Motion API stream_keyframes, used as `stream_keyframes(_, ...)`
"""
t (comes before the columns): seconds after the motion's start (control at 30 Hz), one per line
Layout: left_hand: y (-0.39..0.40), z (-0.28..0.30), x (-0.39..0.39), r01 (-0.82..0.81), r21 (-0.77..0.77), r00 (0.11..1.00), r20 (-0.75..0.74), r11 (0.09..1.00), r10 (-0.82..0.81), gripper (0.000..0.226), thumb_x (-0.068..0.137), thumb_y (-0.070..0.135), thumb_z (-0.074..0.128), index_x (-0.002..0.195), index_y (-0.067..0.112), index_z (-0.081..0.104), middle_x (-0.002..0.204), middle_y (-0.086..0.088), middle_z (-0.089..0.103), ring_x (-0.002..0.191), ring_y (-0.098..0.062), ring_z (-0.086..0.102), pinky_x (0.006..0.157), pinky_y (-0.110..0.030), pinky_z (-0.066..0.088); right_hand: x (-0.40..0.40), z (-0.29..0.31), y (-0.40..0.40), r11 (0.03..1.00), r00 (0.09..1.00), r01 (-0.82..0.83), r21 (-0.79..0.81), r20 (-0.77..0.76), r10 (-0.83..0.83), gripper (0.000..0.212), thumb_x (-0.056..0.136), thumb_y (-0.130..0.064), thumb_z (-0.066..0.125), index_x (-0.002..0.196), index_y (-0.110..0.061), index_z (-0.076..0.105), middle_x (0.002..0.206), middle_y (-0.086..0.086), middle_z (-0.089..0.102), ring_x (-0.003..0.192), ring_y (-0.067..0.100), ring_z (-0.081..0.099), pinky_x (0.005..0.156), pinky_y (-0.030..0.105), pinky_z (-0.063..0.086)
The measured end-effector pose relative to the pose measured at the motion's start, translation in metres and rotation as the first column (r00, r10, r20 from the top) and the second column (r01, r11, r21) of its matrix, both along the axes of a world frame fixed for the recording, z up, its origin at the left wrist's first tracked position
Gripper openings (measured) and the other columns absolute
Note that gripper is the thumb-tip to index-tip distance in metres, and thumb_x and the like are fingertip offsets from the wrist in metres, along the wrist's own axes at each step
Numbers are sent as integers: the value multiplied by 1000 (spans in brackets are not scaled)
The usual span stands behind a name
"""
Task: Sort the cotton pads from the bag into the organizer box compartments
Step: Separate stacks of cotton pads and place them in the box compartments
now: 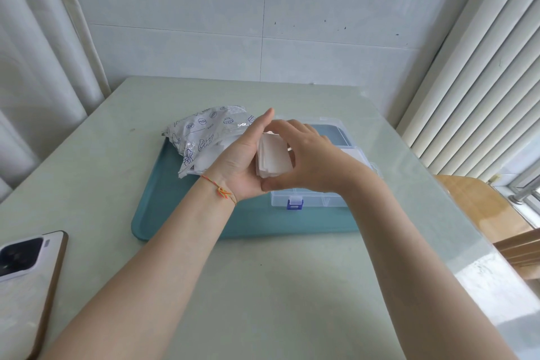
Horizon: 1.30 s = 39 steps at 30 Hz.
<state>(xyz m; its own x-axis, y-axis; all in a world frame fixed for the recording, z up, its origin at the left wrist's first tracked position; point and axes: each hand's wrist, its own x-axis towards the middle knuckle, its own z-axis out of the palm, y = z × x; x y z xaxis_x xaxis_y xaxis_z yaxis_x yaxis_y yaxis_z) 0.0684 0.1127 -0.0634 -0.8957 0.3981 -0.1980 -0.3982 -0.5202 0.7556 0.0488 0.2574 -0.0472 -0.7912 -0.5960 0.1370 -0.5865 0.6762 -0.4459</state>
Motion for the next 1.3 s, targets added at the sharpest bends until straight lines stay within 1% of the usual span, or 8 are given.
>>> stream_keyframes(0.2,2,-1,-1,-83,10,992,100,996,82,32,86,44,66,101,17,60,78,0,63,69,-13,57,55,-25,54,2,3,3,996,1000,22,85,2,-23,104,56,-63,83,142,-37,30,130,-11,41,125,12,37,104,39,31)
stream_keyframes(0.37,0,-5,-3,-70,-17,991,113,997,72,34,84,49,68,105,24,62,93,3,62,85,-13,62,71,-29,58,-1,-1,0,1000,999,22,-5,-47,-22,69,68,-51,80,128,-37,49,119,-14,48,112,11,45,102,41,36)
stream_keyframes(0.5,-2,-5,-3,-82,9,988,131,997,81,54,77,57,74,118,25,59,109,1,58,98,-17,61,81,-33,55,-2,1,3,999,999,16,-48,-38,-18,79,70,-46,81,136,-40,40,126,-11,50,118,11,46,101,36,33)
stream_keyframes(0.73,0,-3,-2,-75,-68,990,114,995,82,32,83,58,65,85,27,71,90,4,61,96,-14,57,81,-34,53,0,0,-4,998,999,33,-60,-16,-34,64,71,-40,80,125,-25,48,117,-7,59,101,13,53,100,41,40)
stream_keyframes(0.93,3,1,3,-50,-121,997,55,991,57,33,90,57,55,87,27,69,85,4,67,78,-12,67,70,-28,57,1,-1,-7,993,997,36,-113,78,-27,87,56,-52,72,133,-28,40,124,-8,55,110,18,54,99,44,45)
stream_keyframes(1.07,3,3,4,-69,-116,996,47,991,75,36,89,59,55,85,27,69,83,4,68,77,-12,68,75,-32,57,3,0,-6,990,997,13,-139,78,-2,90,63,-42,80,139,-29,35,126,-10,50,119,10,49,99,45,45)
stream_keyframes(1.2,5,2,4,-59,-96,998,26,994,61,51,91,66,45,73,29,76,82,6,70,81,-11,66,80,-31,54,2,-1,-8,979,998,28,-202,61,-16,92,60,-39,78,140,-37,31,119,-4,57,106,19,58,87,44,53)
stream_keyframes(1.3,5,1,3,-82,-83,996,35,993,86,50,89,70,44,83,29,70,85,6,67,81,-12,67,75,-31,55,2,-1,-8,974,997,14,-227,71,3,98,66,-31,85,144,-37,27,125,-4,50,114,13,51,89,38,52)
